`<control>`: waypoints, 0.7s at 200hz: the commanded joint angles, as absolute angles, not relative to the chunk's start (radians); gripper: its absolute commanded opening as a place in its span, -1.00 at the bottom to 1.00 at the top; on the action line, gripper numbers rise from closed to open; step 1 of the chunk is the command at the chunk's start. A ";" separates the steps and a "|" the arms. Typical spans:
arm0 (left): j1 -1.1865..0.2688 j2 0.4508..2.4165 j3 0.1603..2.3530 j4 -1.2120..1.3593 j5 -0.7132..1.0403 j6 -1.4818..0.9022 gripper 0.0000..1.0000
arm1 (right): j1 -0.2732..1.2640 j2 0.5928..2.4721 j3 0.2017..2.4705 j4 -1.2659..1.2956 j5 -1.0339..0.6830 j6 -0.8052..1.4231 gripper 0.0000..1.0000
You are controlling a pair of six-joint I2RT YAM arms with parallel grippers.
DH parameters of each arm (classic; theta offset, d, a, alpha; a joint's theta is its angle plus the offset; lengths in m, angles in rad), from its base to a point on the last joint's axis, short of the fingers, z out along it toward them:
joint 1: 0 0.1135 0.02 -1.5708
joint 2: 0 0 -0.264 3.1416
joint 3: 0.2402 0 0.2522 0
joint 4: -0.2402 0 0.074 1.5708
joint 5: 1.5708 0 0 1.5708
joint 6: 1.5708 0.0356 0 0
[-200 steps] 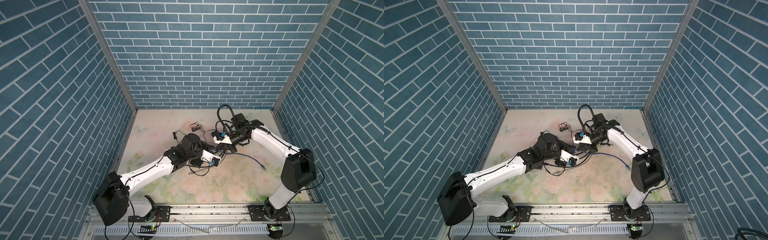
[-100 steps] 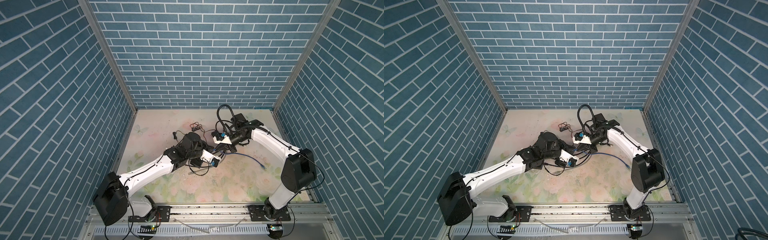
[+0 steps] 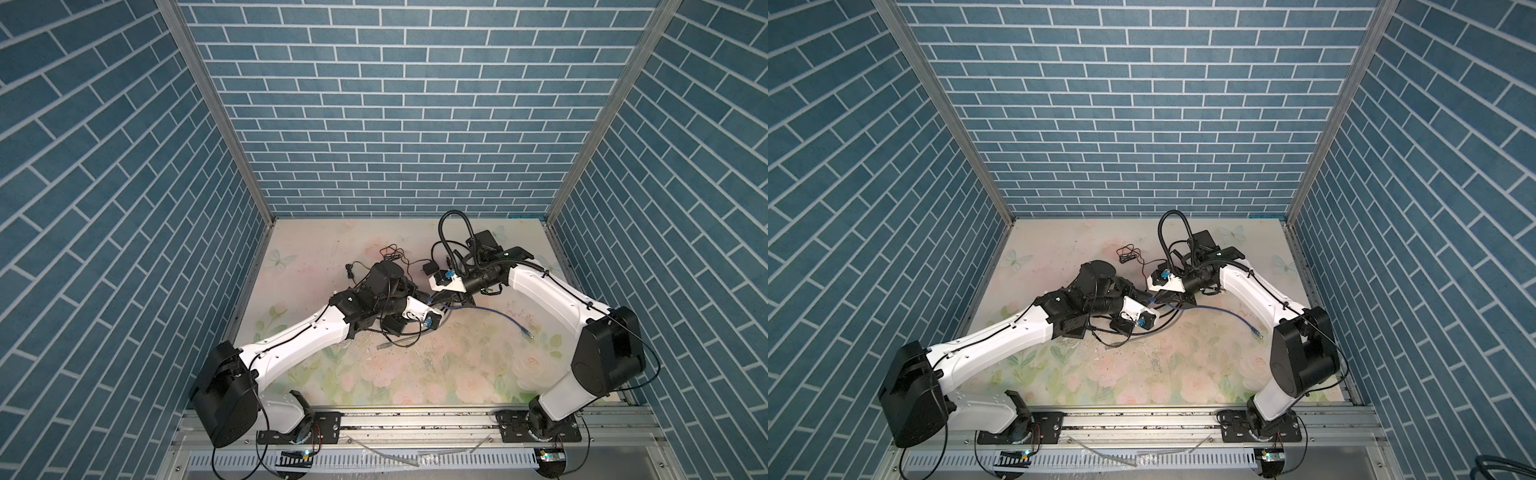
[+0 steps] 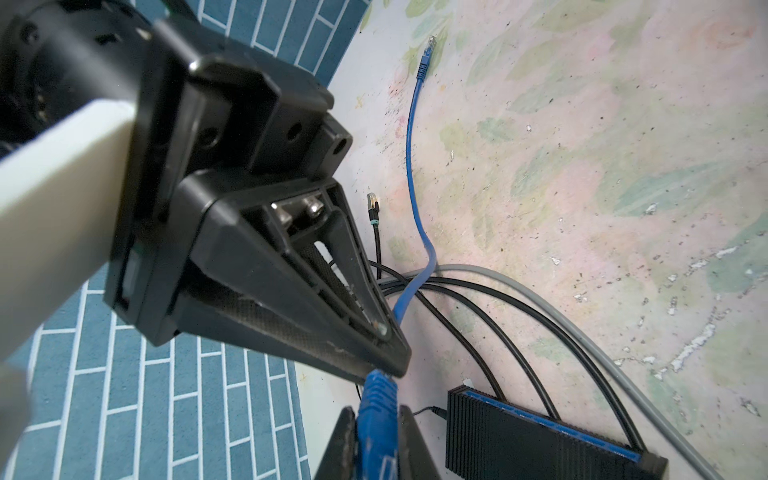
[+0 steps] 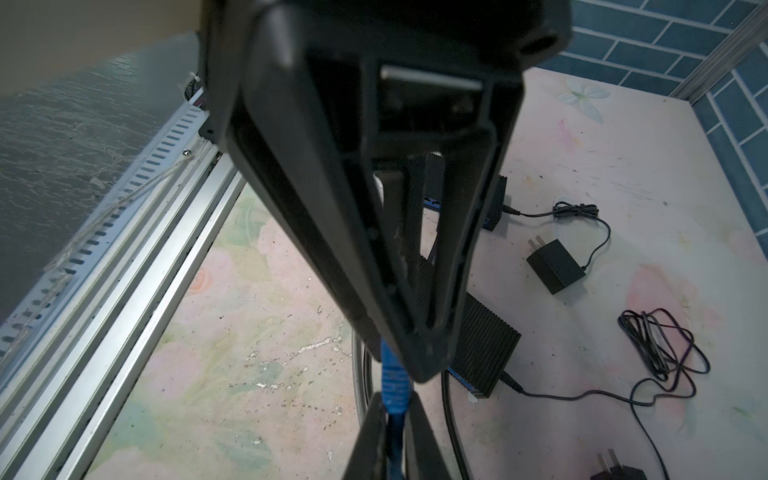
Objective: Insert the plug into the switch port
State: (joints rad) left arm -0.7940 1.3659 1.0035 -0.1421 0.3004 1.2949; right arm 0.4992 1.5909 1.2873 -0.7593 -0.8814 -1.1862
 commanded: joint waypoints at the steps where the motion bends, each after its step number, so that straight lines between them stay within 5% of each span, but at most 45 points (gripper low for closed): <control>1: -0.782 1.375 1.031 -0.157 0.300 1.215 -0.85 | 0.499 1.539 1.213 -0.661 -0.852 -1.154 -0.66; 51: -0.782 1.378 0.992 -0.087 0.308 0.983 -0.84 | 0.499 1.415 0.994 -0.329 -0.788 -1.091 -0.42; 140: -0.782 1.358 0.881 0.090 0.286 0.618 -0.85 | 0.508 1.316 0.553 0.662 -0.614 -0.826 -0.21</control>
State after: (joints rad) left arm -0.7876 1.3697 0.8886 0.0303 0.2916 0.7296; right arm 0.5007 1.3258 0.6090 0.3099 -0.6636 -0.9413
